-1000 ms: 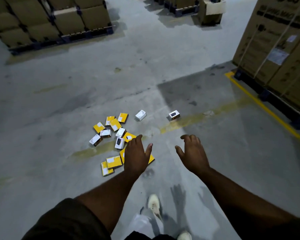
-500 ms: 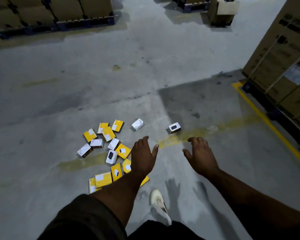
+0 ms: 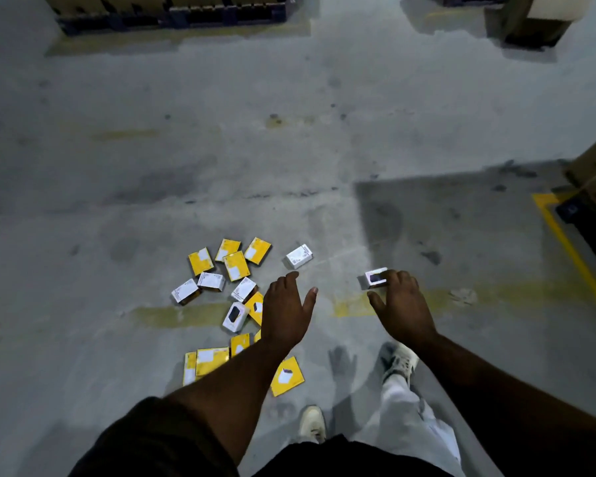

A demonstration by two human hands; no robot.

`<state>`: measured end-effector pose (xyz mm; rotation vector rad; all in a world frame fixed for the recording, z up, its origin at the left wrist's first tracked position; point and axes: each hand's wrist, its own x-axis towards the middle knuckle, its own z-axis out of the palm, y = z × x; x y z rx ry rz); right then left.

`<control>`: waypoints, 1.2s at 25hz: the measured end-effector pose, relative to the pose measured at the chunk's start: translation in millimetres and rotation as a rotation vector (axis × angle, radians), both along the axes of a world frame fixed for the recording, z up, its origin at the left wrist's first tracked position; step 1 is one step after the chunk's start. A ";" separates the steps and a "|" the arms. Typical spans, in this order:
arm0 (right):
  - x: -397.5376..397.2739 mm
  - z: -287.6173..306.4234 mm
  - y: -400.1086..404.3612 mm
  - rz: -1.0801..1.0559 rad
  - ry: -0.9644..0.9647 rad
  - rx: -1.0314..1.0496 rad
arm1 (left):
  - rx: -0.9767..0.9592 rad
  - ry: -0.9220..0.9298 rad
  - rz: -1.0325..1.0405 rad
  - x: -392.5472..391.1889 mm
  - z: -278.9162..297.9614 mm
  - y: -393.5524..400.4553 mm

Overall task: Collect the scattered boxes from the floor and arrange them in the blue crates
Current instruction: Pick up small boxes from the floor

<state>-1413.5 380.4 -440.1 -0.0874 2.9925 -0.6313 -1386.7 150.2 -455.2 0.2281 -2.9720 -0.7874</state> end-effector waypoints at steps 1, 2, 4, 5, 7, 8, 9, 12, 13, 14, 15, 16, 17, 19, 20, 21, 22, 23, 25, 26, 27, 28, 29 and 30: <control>-16.9 -6.9 2.5 0.009 -0.007 -0.011 | -0.008 -0.013 0.020 -12.5 -4.8 -2.1; -33.9 -14.3 5.6 0.015 -0.019 -0.022 | -0.022 -0.031 0.044 -24.5 -9.6 -2.8; -72.1 -28.7 11.8 0.045 -0.047 -0.035 | -0.043 -0.078 0.103 -46.7 -22.0 1.6; -93.1 -37.4 16.4 0.063 -0.064 -0.037 | -0.046 -0.098 0.134 -59.0 -29.0 6.7; -133.2 -53.7 28.0 0.096 -0.103 -0.038 | -0.051 -0.125 0.190 -84.9 -45.5 19.4; -151.7 -61.3 34.3 0.115 -0.124 -0.041 | -0.058 -0.138 0.207 -98.6 -53.8 26.3; -175.5 -72.1 43.4 0.145 -0.149 -0.049 | -0.056 -0.160 0.232 -117.7 -66.1 37.1; -249.5 -126.9 74.2 0.261 -0.204 -0.062 | -0.036 -0.225 0.310 -176.3 -105.5 75.3; -274.1 -148.9 85.1 0.292 -0.240 -0.053 | -0.034 -0.233 0.325 -196.8 -120.9 90.5; -297.9 -171.5 96.0 0.303 -0.280 -0.046 | -0.032 -0.243 0.339 -216.5 -138.3 107.3; -316.3 -190.4 103.9 0.301 -0.310 -0.051 | -0.028 -0.251 0.356 -231.6 -153.2 123.5; -331.6 -208.3 109.3 0.288 -0.330 -0.058 | -0.014 -0.269 0.374 -244.5 -167.7 138.2; -347.7 -230.7 116.3 0.279 -0.341 -0.049 | 0.006 -0.287 0.391 -258.3 -188.3 154.2; -373.1 -279.9 126.4 0.308 -0.338 -0.031 | 0.036 -0.322 0.389 -279.8 -233.1 179.5; -383.3 -307.9 130.4 0.323 -0.353 -0.031 | 0.051 -0.362 0.388 -289.3 -256.8 189.7; -391.1 -336.7 133.8 0.321 -0.390 -0.035 | 0.077 -0.398 0.394 -297.5 -282.5 197.4; -396.9 -367.1 137.6 0.298 -0.446 -0.035 | 0.098 -0.437 0.395 -304.6 -307.5 204.3; -400.0 -392.9 141.5 0.282 -0.472 -0.034 | 0.113 -0.449 0.388 -309.8 -330.3 209.6; -403.8 -444.8 149.5 0.329 -0.491 -0.021 | 0.132 -0.474 0.375 -320.0 -374.8 219.8; -405.3 -463.7 152.3 0.361 -0.501 -0.018 | 0.143 -0.488 0.375 -325.6 -387.8 221.8; -405.8 -492.4 155.6 0.401 -0.530 -0.002 | 0.158 -0.495 0.372 -329.1 -410.4 222.8; -408.8 -527.4 157.8 0.431 -0.570 0.048 | 0.175 -0.519 0.377 -334.3 -439.6 223.7; -411.3 -551.7 156.3 0.484 -0.601 0.106 | 0.188 -0.521 0.377 -337.1 -458.8 220.6; -413.8 -580.4 154.7 0.539 -0.632 0.171 | 0.205 -0.539 0.380 -340.2 -481.7 218.1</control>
